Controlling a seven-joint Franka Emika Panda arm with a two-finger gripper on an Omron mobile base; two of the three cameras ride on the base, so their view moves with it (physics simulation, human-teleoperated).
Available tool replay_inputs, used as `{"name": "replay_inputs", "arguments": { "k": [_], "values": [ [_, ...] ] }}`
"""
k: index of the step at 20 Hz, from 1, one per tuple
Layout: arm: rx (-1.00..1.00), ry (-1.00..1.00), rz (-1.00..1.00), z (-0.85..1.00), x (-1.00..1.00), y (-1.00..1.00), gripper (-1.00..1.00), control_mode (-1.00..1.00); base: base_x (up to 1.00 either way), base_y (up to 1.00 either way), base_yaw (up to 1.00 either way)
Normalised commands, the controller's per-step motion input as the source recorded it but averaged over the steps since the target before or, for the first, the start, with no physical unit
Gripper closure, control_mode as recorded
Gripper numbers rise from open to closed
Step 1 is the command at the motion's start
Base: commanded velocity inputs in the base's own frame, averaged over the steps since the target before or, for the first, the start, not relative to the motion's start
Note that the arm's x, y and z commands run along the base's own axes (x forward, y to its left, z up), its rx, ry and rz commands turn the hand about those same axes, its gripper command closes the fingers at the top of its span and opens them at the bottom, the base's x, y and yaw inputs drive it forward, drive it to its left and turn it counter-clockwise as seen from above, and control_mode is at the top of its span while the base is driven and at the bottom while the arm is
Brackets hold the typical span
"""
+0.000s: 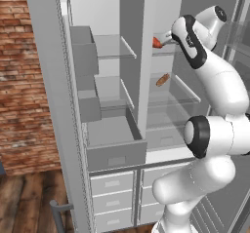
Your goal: Take the carrot and sweet potato from the fridge shelf and place them in the freezer drawer to begin freezing them.
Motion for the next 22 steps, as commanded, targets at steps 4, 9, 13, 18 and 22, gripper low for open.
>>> {"name": "replay_inputs", "arguments": {
  "k": [4,9,13,18,22],
  "values": [
    [0.0,0.01,0.04,-0.14,0.32,0.03,-1.0,-1.0,0.0,0.0,0.0],
    [0.0,0.0,0.01,-0.1,0.37,0.14,-1.0,-1.0,0.0,0.0,0.0],
    [0.0,0.0,0.0,-0.12,0.44,0.0,-1.0,-1.0,0.0,0.0,0.0],
    [0.0,0.0,0.0,-0.14,0.51,0.0,-1.0,-1.0,0.0,0.0,0.0],
    [0.0,0.0,0.0,-0.15,0.53,0.0,-1.0,-1.0,0.0,0.0,0.0]
  ]
}}
